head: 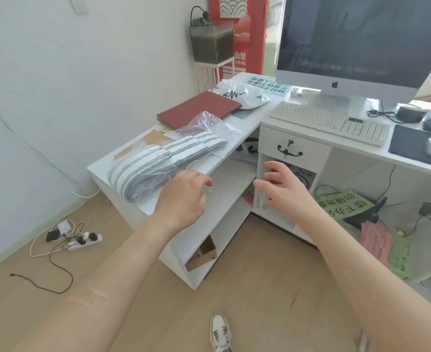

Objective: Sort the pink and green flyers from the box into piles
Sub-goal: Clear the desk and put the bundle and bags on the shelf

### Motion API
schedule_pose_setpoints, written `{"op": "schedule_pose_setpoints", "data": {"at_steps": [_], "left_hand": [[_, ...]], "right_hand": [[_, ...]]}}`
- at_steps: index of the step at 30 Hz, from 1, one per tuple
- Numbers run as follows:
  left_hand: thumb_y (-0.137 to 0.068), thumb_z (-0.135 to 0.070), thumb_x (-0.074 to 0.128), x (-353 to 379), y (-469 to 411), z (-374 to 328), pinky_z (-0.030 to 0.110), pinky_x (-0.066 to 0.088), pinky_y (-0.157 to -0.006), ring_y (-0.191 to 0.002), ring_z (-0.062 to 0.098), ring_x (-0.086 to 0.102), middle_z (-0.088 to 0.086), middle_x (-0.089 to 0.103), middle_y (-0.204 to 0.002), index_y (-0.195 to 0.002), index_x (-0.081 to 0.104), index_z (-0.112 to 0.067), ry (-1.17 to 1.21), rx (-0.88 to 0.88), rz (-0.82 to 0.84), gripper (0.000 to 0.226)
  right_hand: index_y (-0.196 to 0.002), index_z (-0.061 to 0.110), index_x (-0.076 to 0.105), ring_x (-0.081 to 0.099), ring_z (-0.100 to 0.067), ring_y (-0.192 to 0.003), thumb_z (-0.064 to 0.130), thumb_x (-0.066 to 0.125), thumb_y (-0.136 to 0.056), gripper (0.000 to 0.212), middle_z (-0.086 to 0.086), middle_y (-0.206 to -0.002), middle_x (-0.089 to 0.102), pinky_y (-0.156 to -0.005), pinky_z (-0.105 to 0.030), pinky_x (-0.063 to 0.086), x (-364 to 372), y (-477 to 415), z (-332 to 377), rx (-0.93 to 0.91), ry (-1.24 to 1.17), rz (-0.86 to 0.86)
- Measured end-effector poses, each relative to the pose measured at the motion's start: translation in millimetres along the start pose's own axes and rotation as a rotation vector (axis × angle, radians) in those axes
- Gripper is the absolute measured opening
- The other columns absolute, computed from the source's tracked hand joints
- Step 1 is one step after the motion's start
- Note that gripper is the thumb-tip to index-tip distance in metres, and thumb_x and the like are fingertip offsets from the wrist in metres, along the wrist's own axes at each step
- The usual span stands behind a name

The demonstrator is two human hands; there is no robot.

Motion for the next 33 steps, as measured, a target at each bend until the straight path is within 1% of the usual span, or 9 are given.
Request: {"op": "schedule_pose_setpoints", "data": {"at_steps": [6,11,14,17,19,23,28,31,33], "left_hand": [[-0.086,-0.012,0.047,34.7,-121.4,56.8,0.042,0.038,-0.102,-0.131,0.023,0.031,-0.001,0.040,-0.143,-0.129,0.052,-0.019,-0.121,-0.045,0.119,0.044],[-0.089,-0.014,0.045,47.8,-206.3,91.4,0.040,0.045,-0.093,-0.121,0.025,0.047,0.002,0.054,-0.132,-0.129,0.052,-0.019,-0.006,-0.077,0.125,0.041],[-0.088,-0.012,0.045,62.2,-243.8,105.5,0.039,0.046,-0.089,-0.119,0.027,0.049,0.004,0.056,-0.129,-0.132,0.049,-0.020,-0.010,-0.117,0.164,0.045],[-0.086,-0.010,0.047,84.2,-280.6,120.1,0.040,0.043,-0.093,-0.123,0.027,0.040,0.007,0.051,-0.129,-0.130,0.048,-0.017,-0.078,-0.148,0.208,0.045],[-0.085,-0.010,0.049,100.5,-302.4,130.0,0.041,0.042,-0.096,-0.124,0.026,0.038,0.005,0.050,-0.130,-0.128,0.050,-0.016,-0.066,-0.199,0.220,0.043],[-0.088,-0.017,0.048,132.7,-342.5,146.6,0.044,0.039,-0.101,-0.129,0.027,0.033,0.006,0.043,-0.138,-0.131,0.046,-0.016,-0.086,-0.274,0.237,0.043],[-0.096,-0.028,0.043,150.4,-373.9,189.7,0.052,0.022,-0.111,-0.143,0.037,0.012,0.014,0.006,-0.159,-0.149,0.013,-0.020,-0.098,-0.647,0.295,0.062],[-0.094,-0.039,0.052,146.9,-381.8,214.4,0.049,0.032,-0.095,-0.128,0.032,0.040,0.012,0.041,-0.141,-0.146,0.019,-0.019,-0.114,-0.826,0.258,0.065],[-0.093,-0.036,0.054,143.1,-387.3,222.8,0.041,0.030,-0.082,-0.115,0.025,0.052,0.001,0.058,-0.116,-0.129,0.046,-0.023,-0.082,-0.862,0.166,0.039]], "right_hand": [[-0.148,0.039,0.014,0.038,-0.014,-0.132,0.040,0.066,-0.085,0.082,0.005,-0.150,0.031,-0.108,-0.039,0.039,13.0,-123.8,16.8,-0.150,0.349,0.003],[-0.151,0.035,0.010,0.014,-0.014,-0.145,0.040,0.063,-0.087,0.083,0.005,-0.157,0.019,-0.117,-0.038,0.018,22.5,-209.1,35.2,-0.202,0.641,0.082],[-0.149,0.040,0.007,0.033,-0.017,-0.138,0.041,0.062,-0.088,0.083,0.006,-0.156,0.023,-0.110,-0.042,0.034,30.9,-258.6,34.3,-0.165,0.659,0.148],[-0.148,0.042,0.005,0.061,-0.018,-0.104,0.033,0.062,-0.090,0.081,-0.002,-0.145,0.042,-0.094,-0.042,0.049,40.8,-310.9,24.6,-0.160,0.632,0.201],[-0.148,0.041,0.005,0.061,-0.018,-0.098,0.032,0.061,-0.090,0.081,-0.004,-0.143,0.045,-0.091,-0.042,0.050,47.1,-347.7,16.0,-0.186,0.670,0.240],[-0.149,0.032,0.015,0.052,-0.025,-0.114,0.033,0.061,-0.091,0.074,-0.007,-0.131,0.053,-0.094,-0.040,0.044,58.6,-416.7,-5.8,-0.243,0.748,0.343],[-0.151,0.026,0.016,0.037,-0.023,-0.133,0.037,0.061,-0.090,0.077,-0.001,-0.151,0.036,-0.101,-0.034,0.036,65.3,-486.5,-19.7,-0.332,0.787,0.484],[-0.152,0.030,0.009,0.033,-0.023,-0.137,0.040,0.061,-0.090,0.082,0.002,-0.154,0.030,-0.107,-0.038,0.035,71.5,-517.7,-22.3,-0.331,0.733,0.566],[-0.150,0.035,0.007,0.036,-0.023,-0.132,0.044,0.063,-0.087,0.086,0.002,-0.146,0.040,-0.104,-0.045,0.038,79.1,-531.6,-22.4,-0.317,0.705,0.582]]}}
Point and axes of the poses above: each hand's wrist, its own y-axis away from the middle knuckle, its own x-axis out of the palm, z = x × y, the point moved 8 cm from there along -y, towards the middle knuckle
